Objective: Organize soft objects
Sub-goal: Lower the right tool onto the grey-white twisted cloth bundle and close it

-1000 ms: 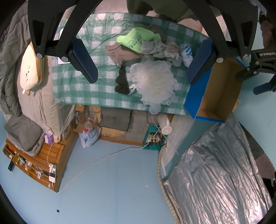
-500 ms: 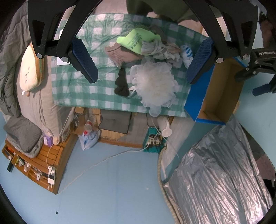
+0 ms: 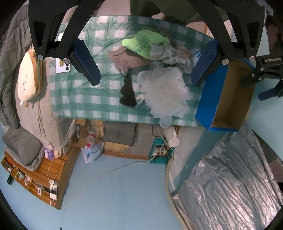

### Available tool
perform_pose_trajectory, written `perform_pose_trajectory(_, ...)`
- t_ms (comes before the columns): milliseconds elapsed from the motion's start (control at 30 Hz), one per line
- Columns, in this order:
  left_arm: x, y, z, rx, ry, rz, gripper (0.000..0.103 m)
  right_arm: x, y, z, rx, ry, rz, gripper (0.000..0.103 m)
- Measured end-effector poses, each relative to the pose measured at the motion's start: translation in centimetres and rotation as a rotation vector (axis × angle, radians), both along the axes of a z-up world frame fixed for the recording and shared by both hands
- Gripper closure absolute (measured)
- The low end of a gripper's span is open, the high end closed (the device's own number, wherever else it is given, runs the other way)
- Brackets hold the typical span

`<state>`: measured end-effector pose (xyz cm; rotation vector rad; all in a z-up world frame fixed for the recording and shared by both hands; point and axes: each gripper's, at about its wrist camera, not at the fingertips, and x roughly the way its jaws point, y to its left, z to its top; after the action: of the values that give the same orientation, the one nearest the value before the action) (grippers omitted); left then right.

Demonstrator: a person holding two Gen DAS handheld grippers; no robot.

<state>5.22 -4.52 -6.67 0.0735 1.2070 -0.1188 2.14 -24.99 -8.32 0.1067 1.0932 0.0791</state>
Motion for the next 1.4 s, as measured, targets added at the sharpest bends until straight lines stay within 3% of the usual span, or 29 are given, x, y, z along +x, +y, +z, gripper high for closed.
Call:
perform_pose_trajectory(467, 2.2, -1.1, -5.7, 0.005, 0.087, -0.019, 0.002, 1.2, -1.3, -4.2, -0.010, 0.096, -0.009, 0.002)
perform_pose_trajectory(867, 3.4, -1.7, -9.8, -0.012, 0.157, -0.009, 0.001, 1.3, -1.5, -5.4, -0.009, 0.118, -0.019, 0.002)
perform_pose_trajectory(1400, 4.1, 1.7, -13.1, -0.010, 0.235, 0.085, 0.002, 2.2, 0.8, -9.3, -0.019, 0.165, 0.052, 0.002)
